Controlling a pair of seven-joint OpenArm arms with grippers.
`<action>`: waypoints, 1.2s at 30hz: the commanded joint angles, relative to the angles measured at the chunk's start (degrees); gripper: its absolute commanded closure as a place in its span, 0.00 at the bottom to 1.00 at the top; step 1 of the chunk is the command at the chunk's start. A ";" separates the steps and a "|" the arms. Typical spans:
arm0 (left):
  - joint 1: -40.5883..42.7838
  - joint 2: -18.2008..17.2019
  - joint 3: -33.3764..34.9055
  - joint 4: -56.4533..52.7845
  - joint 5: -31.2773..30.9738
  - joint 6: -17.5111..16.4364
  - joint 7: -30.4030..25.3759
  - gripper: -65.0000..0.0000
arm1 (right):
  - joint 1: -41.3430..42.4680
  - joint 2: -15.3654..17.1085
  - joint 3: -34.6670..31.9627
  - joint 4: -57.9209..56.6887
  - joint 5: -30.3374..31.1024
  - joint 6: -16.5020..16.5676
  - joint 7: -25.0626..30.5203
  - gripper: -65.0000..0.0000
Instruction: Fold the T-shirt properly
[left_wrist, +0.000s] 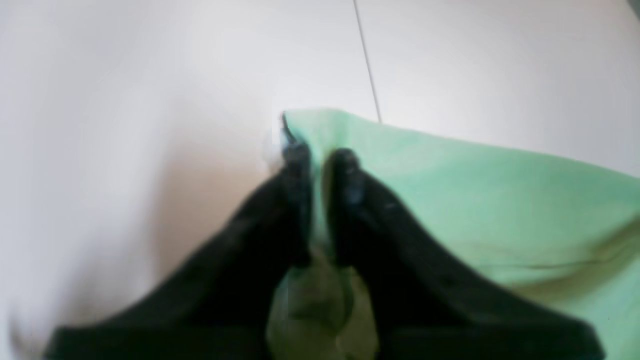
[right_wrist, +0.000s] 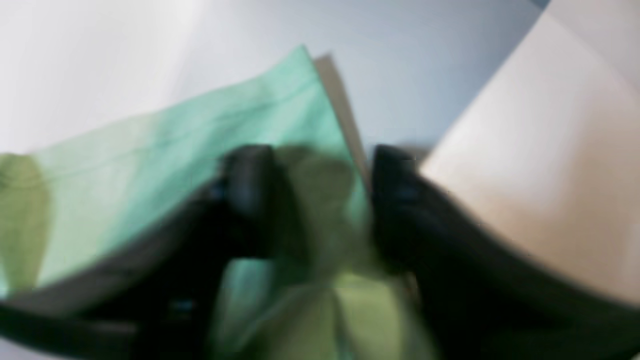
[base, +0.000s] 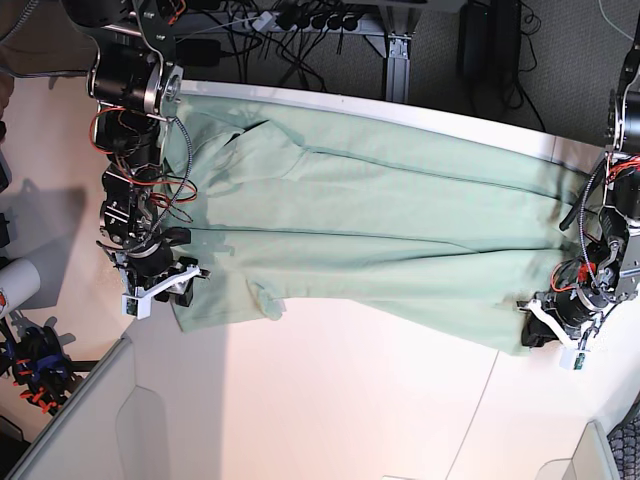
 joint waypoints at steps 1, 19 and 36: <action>-1.38 -0.50 0.00 0.50 -0.17 -1.60 -1.25 1.00 | 1.40 0.63 0.07 0.72 0.35 0.17 0.09 0.85; -0.13 -3.67 0.00 5.57 -0.07 -8.62 -9.20 1.00 | -3.50 0.79 0.07 15.85 0.42 0.26 0.33 1.00; 22.56 -11.17 -5.70 38.03 2.80 -8.62 -11.72 1.00 | -28.72 5.33 0.96 52.37 1.44 0.42 0.44 1.00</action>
